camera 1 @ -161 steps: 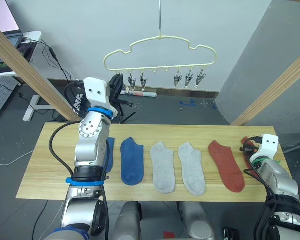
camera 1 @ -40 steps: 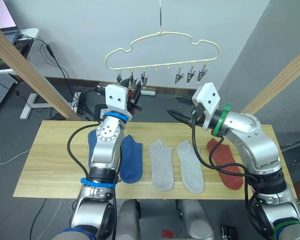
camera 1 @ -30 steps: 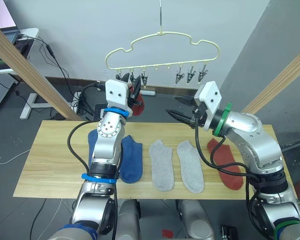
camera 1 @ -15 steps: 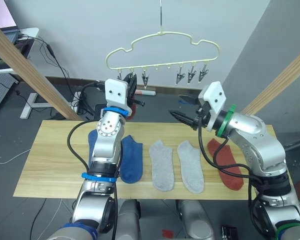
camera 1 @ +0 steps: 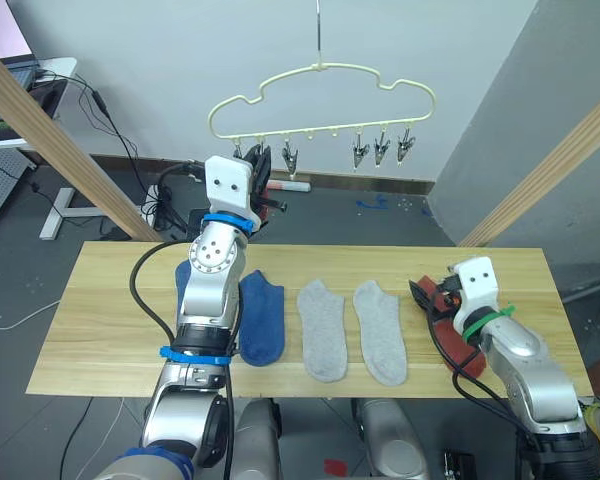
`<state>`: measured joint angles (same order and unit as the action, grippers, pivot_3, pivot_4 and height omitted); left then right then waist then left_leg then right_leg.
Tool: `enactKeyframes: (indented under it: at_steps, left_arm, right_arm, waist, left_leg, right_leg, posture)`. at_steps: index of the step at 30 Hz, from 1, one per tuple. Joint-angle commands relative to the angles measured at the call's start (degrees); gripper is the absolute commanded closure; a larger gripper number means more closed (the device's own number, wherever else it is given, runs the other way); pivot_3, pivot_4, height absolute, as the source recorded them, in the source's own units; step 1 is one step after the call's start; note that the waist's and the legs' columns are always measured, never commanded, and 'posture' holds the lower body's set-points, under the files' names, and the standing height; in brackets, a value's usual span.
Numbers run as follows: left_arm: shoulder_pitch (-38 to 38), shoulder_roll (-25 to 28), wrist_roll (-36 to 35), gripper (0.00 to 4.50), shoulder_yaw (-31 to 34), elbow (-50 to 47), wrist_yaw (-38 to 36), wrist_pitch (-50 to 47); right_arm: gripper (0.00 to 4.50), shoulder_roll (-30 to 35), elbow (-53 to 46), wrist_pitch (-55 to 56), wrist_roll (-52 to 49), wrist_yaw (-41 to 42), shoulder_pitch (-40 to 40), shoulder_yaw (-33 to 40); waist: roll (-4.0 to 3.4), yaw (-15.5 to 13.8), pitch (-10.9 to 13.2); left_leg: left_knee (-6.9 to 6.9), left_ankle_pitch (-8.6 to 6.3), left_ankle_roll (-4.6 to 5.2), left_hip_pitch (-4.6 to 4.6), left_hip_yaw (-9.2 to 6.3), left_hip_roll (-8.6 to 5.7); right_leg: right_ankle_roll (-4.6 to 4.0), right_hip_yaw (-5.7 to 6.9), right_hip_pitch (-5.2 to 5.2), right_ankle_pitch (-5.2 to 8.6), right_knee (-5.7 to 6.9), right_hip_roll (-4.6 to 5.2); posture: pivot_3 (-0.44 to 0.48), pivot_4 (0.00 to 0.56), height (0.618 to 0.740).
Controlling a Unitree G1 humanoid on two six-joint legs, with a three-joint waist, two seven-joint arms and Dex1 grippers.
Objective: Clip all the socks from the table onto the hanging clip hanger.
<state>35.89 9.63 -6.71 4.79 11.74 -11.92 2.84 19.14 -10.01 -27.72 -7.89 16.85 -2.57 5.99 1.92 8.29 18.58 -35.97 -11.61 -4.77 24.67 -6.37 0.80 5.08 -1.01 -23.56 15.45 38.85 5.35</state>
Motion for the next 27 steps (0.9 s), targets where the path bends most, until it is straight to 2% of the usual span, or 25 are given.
enactKeyframes:
  at_steps: [1,7,8,10,12,13,14,17,21,22,27]
  left_arm:
    - [-0.14,0.43,-0.66,4.27,0.47,-2.64,-0.27,0.09]
    - [-0.09,0.64,-0.77,4.27,0.56,-2.60,-0.51,-0.29]
    - [-0.08,0.65,-0.79,4.27,0.57,-2.60,-0.53,-0.34]
    - [-0.10,0.72,-0.79,4.27,0.58,-2.72,-0.62,-0.51]
    - [-0.27,0.86,-0.88,4.27,0.66,-3.02,-0.80,-0.78]
    - [-0.40,0.95,-0.95,4.27,0.72,-3.19,-0.91,-0.92]
    - [-0.55,1.02,-1.02,4.27,0.78,-3.37,-0.99,-1.07]
    - [-0.75,1.16,-1.28,4.27,0.98,-3.72,-1.41,-1.61]
    - [-0.79,1.41,-2.50,4.27,1.11,-4.73,-2.63,-2.91]
    - [-0.76,1.47,-3.38,4.27,1.23,-5.20,-3.27,-3.77]
    - [-0.71,2.68,-7.26,4.27,1.74,-7.42,-6.97,-7.50]
  right_arm:
    - [0.00,-0.92,4.10,3.00,-0.17,-0.67,0.04,1.23]
    - [0.00,-2.57,14.30,5.02,-0.81,-1.14,-3.57,1.70]
    - [0.17,-2.86,15.57,4.92,-0.97,-1.43,-4.10,1.97]
    - [0.56,-3.21,17.21,4.06,-1.24,-1.40,-4.88,2.17]
    - [1.21,-3.87,17.61,1.76,-2.32,-1.29,-5.15,2.84]
    - [1.68,-4.13,17.60,1.23,-2.63,-1.24,-5.14,3.12]
    - [1.86,-4.37,17.48,0.82,-3.04,-1.04,-5.07,3.40]
    - [2.88,-4.23,16.12,1.02,-3.55,0.65,-4.39,2.91]
    - [4.29,-1.79,10.72,4.07,-2.66,5.38,-3.54,-0.11]
    - [4.50,-0.24,8.17,4.97,-1.77,7.23,-3.57,-1.84]
    - [4.50,5.18,-2.69,5.65,-0.54,14.98,-6.55,-9.96]
  waist:
    - [0.00,-0.02,0.00]
    - [-0.01,0.00,0.01]
    - [-0.01,-0.01,0.01]
    - [-0.01,-0.02,0.01]
    - [-0.01,-0.10,0.01]
    - [-0.01,-0.10,0.01]
    - [-0.01,-0.10,0.01]
    - [-0.01,-0.10,0.01]
    - [-0.03,-0.06,0.02]
    - [-0.06,-0.07,0.04]
    - [-0.11,0.04,0.13]
  left_leg:
    - [0.00,0.00,0.00,0.00,0.00,0.00]
    - [0.01,0.00,0.00,0.00,0.00,0.00]
    - [0.01,0.00,0.00,0.00,0.00,0.00]
    - [0.01,0.00,0.00,0.00,0.00,0.00]
    - [0.00,0.00,0.00,0.00,0.00,0.00]
    - [0.01,0.00,0.00,0.00,-0.02,0.00]
    - [0.01,0.00,0.00,0.00,-0.02,0.01]
    - [0.01,0.00,0.00,0.00,-0.02,0.01]
    - [0.01,0.00,0.00,0.00,-0.02,0.01]
    - [0.01,0.00,0.00,0.00,-0.01,0.01]
    - [0.01,0.00,0.00,0.00,-0.01,0.02]
  right_leg:
    - [0.00,0.00,0.00,0.00,0.00,0.00]
    - [0.00,-0.01,0.00,0.00,-0.02,-0.01]
    - [-0.01,0.00,0.00,0.00,-0.02,-0.01]
    - [-0.01,0.00,0.00,0.00,-0.01,-0.01]
    - [0.00,0.00,0.01,0.00,-0.01,-0.01]
    - [-0.01,0.01,0.01,0.00,-0.01,-0.01]
    - [-0.01,0.01,0.01,0.00,-0.01,-0.02]
    - [-0.01,0.00,0.01,0.00,-0.01,-0.02]
    - [0.00,0.00,0.01,0.00,-0.01,-0.03]
    - [0.00,-0.01,0.01,0.00,-0.01,-0.03]
    - [0.25,-0.01,0.00,0.15,-0.01,-0.05]
  posture:
    - [-0.256,0.338,0.740]
    - [-0.257,0.338,0.740]
    - [-0.257,0.338,0.740]
    - [-0.245,0.336,0.740]
    - [-0.243,0.336,0.740]
    - [-0.243,0.336,0.740]
    - [-0.240,0.336,0.740]
    - [-0.239,0.335,0.740]
    - [-0.238,0.337,0.740]
    - [-0.238,0.337,0.740]
    - [-0.240,0.341,0.740]
